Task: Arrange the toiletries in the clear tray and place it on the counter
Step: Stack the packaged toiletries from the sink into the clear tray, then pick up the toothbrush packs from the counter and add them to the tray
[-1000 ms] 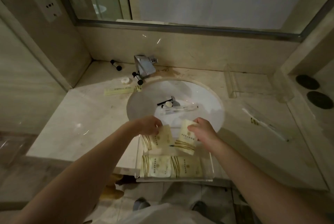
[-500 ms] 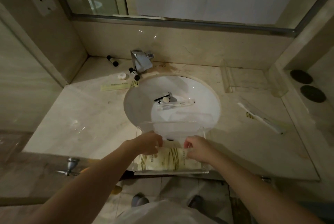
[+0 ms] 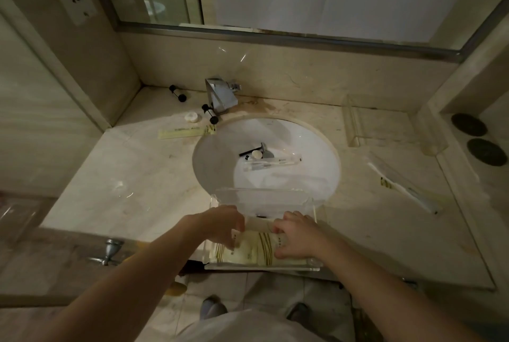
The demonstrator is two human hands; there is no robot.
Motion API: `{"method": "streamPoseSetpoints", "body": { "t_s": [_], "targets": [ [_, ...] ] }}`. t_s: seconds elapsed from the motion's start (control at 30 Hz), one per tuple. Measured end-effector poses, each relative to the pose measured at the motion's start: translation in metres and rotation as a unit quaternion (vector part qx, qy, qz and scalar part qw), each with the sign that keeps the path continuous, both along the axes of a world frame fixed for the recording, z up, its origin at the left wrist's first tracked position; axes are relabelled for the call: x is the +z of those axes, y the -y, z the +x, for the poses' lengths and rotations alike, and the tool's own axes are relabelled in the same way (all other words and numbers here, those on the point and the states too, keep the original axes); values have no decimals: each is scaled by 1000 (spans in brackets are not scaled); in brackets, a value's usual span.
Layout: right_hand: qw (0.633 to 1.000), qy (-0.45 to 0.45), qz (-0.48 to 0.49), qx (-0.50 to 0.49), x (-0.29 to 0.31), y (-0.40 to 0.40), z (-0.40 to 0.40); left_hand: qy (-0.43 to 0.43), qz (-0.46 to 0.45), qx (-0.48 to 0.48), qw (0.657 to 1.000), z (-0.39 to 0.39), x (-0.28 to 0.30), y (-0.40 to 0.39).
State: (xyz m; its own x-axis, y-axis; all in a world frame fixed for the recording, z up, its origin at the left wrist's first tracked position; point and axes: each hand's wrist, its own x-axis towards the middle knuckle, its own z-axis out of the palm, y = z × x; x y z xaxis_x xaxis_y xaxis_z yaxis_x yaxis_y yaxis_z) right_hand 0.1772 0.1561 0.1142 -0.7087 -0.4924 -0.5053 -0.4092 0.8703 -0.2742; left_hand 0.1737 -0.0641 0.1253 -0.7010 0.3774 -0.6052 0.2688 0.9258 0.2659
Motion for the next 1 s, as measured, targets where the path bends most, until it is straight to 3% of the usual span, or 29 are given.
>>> {"method": "streamPoseSetpoints", "body": {
  "t_s": [0.33,0.53,1.0],
  "targets": [
    [1000,-6,2,27,1,3,-2,-16,-19,-17,1000,1,-1,0],
    [1000,16,-10,12,7,6,-12,14,27,36,999,-13,7,-1],
    [975,-73,-163,-130,24,8,-53,-121,122,151,973,-59,25,-16]
  ]
}}
